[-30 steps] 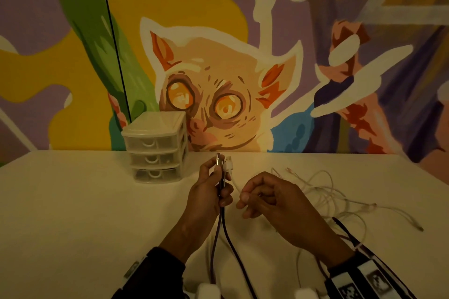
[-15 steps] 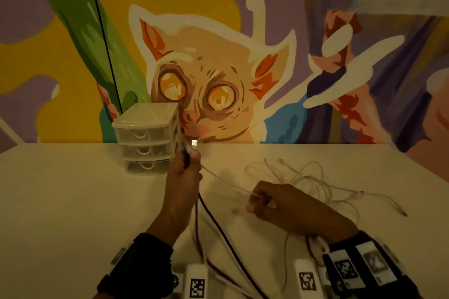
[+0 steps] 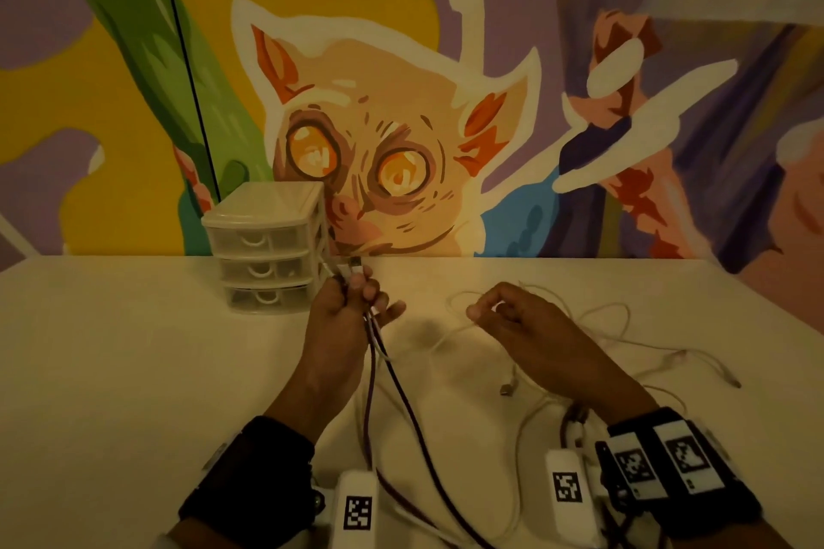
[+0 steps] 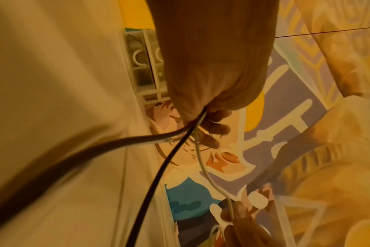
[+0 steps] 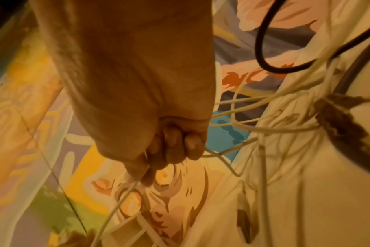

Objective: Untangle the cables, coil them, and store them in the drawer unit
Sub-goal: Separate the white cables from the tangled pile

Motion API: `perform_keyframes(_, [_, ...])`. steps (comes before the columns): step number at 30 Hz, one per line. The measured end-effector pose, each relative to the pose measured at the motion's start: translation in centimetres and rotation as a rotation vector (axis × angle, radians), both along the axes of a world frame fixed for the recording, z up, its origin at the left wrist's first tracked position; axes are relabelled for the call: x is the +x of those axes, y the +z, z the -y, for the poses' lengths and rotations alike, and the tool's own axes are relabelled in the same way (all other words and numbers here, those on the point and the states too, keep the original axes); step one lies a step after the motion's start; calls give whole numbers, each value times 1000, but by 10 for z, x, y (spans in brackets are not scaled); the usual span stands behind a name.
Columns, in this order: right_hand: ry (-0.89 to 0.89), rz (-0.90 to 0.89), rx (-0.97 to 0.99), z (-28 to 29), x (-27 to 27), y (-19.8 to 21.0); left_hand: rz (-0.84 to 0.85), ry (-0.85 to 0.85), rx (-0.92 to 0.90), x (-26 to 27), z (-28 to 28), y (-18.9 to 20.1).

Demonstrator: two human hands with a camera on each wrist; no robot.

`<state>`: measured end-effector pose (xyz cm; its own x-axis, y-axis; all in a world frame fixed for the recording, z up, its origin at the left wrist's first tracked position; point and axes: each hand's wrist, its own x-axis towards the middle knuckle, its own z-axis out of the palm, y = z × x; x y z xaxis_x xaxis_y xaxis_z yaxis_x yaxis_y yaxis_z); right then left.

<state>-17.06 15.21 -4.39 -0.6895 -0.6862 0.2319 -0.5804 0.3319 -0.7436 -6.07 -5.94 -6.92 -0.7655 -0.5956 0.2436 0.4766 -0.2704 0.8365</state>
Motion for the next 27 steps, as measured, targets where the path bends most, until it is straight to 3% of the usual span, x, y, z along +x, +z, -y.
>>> perform_keyframes(3, [15,3,-24,1,-2,-4,121,-64,-189,-1,-12,3])
perform_keyframes(6, [30,25,-6,3,0,-5,270,-187,-232,1,-20,6])
perform_keyframes(9, [72,89,-39,6,4,-6,446,-97,-562,5,-27,6])
perform_keyframes(10, [79,97,-53,7,6,-5,463,-73,-598,5,-27,4])
perform_keyframes(16, [63,138,-148,10,6,-2,422,-14,-632,7,-23,6])
perform_keyframes(21, [18,-90,181,-16,-15,-4,306,193,-376,7,1,11])
perform_keyframes(25, [-305,-278,-255,-23,-21,15,398,178,-429,6,5,6])
perform_keyframes(27, [-301,-414,-260,-22,-20,19,400,153,-433,5,1,4])
